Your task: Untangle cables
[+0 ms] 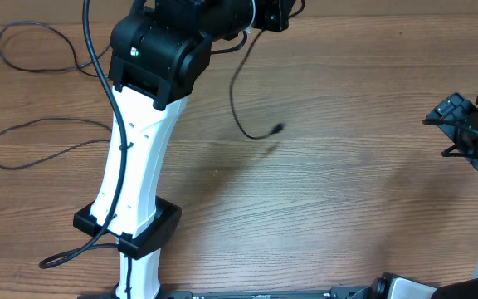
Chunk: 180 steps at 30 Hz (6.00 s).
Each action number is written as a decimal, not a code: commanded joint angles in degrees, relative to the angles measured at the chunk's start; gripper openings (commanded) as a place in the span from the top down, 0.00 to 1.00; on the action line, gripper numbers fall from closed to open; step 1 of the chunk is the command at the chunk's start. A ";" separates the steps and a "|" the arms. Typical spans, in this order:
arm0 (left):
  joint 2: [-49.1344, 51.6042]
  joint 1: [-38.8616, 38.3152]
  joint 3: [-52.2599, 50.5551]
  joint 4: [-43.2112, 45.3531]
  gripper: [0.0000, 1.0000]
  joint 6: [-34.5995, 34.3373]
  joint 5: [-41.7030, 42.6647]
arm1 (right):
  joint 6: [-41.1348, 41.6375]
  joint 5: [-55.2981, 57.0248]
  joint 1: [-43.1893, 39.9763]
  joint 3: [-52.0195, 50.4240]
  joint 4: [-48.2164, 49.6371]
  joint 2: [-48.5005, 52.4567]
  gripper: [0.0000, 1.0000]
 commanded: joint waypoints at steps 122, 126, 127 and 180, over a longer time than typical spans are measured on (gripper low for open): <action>-43.67 22.73 -61.88 -31.67 0.95 -28.15 -31.58 | -0.17 0.57 -0.26 1.79 0.20 -0.11 0.00; -43.01 25.59 -62.14 -31.36 0.96 -21.77 -29.07 | -0.17 0.57 -0.26 1.79 0.20 -0.11 0.00; -42.97 25.57 -62.14 -30.73 0.96 -18.29 -27.30 | -0.17 0.57 -0.26 1.79 0.20 -0.11 0.00; -41.97 41.81 -64.13 -27.71 0.96 -22.71 -41.35 | -0.17 0.55 -0.26 1.79 0.20 -0.11 0.00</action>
